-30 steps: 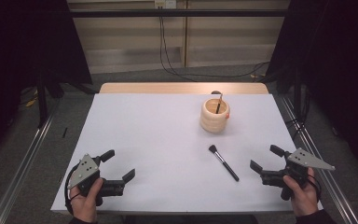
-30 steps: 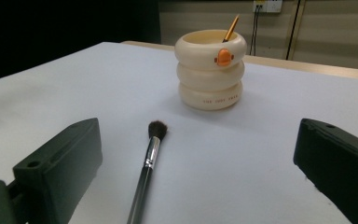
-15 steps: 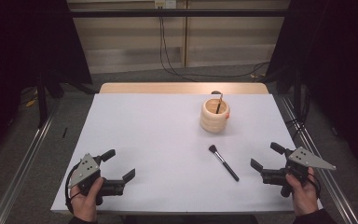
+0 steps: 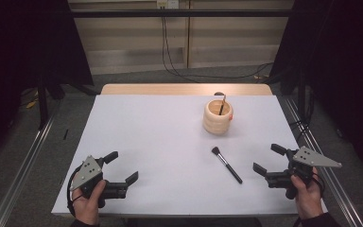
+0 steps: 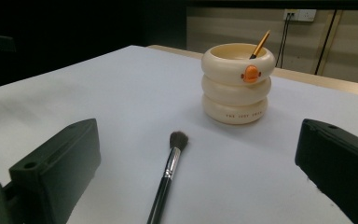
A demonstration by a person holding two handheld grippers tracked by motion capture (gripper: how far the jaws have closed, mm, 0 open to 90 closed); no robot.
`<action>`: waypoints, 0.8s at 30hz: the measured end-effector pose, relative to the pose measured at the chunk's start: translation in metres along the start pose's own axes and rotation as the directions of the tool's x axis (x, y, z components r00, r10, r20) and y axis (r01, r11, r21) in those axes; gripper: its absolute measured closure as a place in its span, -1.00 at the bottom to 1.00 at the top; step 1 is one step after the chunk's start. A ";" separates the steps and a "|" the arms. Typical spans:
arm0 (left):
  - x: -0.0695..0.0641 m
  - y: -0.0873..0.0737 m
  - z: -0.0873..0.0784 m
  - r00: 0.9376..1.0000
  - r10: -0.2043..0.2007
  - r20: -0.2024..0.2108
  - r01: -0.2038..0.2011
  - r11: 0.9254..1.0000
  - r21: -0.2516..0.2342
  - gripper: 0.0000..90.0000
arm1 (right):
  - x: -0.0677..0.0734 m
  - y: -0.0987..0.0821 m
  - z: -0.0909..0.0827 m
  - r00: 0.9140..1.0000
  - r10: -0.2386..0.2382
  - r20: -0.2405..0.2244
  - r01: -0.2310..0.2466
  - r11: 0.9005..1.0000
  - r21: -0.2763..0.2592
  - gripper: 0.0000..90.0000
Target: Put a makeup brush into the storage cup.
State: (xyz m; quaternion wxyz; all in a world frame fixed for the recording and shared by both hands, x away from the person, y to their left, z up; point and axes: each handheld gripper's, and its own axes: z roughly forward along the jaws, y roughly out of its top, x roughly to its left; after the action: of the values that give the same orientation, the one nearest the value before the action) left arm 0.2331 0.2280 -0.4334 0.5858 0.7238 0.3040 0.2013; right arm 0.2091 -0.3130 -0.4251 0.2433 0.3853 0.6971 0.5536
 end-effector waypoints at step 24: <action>0.001 0.000 0.001 1.000 0.005 0.004 -0.005 1.000 0.003 -0.96 | 0.001 0.028 0.034 0.996 -0.049 -0.070 0.048 0.999 -0.011 -0.98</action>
State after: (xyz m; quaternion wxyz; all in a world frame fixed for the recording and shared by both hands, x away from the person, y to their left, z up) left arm 0.2344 0.2285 -0.4336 0.5849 0.7258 0.3012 0.2007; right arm 0.2423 -0.2895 -0.4071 0.2339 0.3475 0.7116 0.5641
